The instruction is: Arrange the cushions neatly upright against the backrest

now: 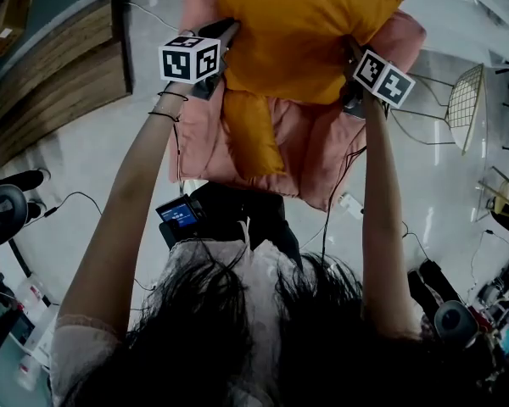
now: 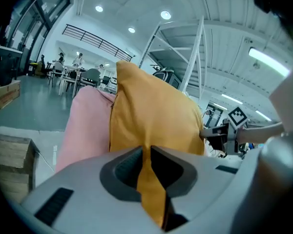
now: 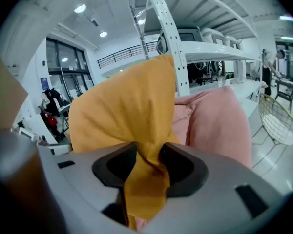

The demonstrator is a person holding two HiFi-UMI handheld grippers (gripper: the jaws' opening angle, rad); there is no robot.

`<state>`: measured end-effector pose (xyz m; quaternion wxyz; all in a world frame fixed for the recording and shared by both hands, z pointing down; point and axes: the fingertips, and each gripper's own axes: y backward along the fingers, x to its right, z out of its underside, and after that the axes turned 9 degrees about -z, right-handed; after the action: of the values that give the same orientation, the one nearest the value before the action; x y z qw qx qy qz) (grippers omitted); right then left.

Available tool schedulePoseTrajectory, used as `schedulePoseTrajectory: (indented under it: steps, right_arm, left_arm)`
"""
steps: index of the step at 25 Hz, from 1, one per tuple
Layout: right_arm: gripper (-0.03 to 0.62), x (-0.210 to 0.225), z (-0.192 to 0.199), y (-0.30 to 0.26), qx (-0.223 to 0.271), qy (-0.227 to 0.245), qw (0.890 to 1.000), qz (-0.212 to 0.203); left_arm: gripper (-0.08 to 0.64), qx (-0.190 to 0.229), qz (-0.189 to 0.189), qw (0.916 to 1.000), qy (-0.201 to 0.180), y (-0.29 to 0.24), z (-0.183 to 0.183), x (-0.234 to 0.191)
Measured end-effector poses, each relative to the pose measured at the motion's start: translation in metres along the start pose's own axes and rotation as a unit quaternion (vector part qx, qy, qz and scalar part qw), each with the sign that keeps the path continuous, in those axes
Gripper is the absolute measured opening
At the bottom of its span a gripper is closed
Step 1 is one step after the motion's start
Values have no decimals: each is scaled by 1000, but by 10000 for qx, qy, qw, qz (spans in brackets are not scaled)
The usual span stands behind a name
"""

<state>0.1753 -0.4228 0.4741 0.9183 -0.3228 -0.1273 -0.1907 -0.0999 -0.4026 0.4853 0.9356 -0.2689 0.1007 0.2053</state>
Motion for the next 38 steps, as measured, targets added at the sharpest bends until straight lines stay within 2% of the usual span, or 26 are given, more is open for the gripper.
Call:
schedulePoseTrajectory:
  steps: [4, 6, 8, 10, 13, 15, 20, 24, 27, 30, 32, 35, 38]
  right_arm:
    - [195, -5, 4, 34, 489, -337, 9982, 57]
    - [195, -6, 16, 57, 705, -512, 9962, 46]
    - [195, -11, 44, 74, 732, -701, 9948, -127]
    - [195, -20, 91, 81, 434, -769, 9956, -311]
    - [195, -29, 183, 84, -350, -625, 9969, -319]
    - [195, -37, 245, 84, -907, -535, 9939, -342]
    - [203, -56, 364, 79, -1832, -252, 9818, -445]
    - [259, -71, 432, 66, -2561, -304, 9622, -872]
    - [276, -83, 472, 60, -3283, 254, 9371, -1160]
    - [276, -84, 499, 50, -3907, 886, 9099, -1075]
    - [271, -79, 506, 44, -4189, 981, 8987, -847]
    - [170, -90, 505, 44, -4349, 1076, 8905, -792]
    - [127, -97, 498, 51, -4180, 1431, 8923, -924]
  left_arm:
    - [43, -543, 165, 9981, -253, 31, 55, 2]
    - [43, -794, 309, 9963, -69, 46, 90, 4]
    - [43, -1009, 362, 9941, 175, 58, 122, 3]
    - [43, -1174, 367, 9919, 318, 68, 152, 1]
    - [43, -1406, 420, 9883, 405, 81, 193, 3]
    - [43, -1571, 491, 9855, 420, 87, 219, 10]
    - [43, -2048, 736, 9760, 37, 99, 281, 30]
    - [43, -2366, 1012, 9658, -323, 98, 325, 52]
    - [43, -2495, 1056, 9612, -511, 100, 343, 60]
    - [43, -2468, 1036, 9627, -405, 104, 349, 59]
    - [43, -2423, 999, 9647, -273, 105, 347, 55]
    - [43, -2418, 908, 9659, -193, 108, 347, 49]
    - [43, -2443, 859, 9657, -183, 114, 349, 48]
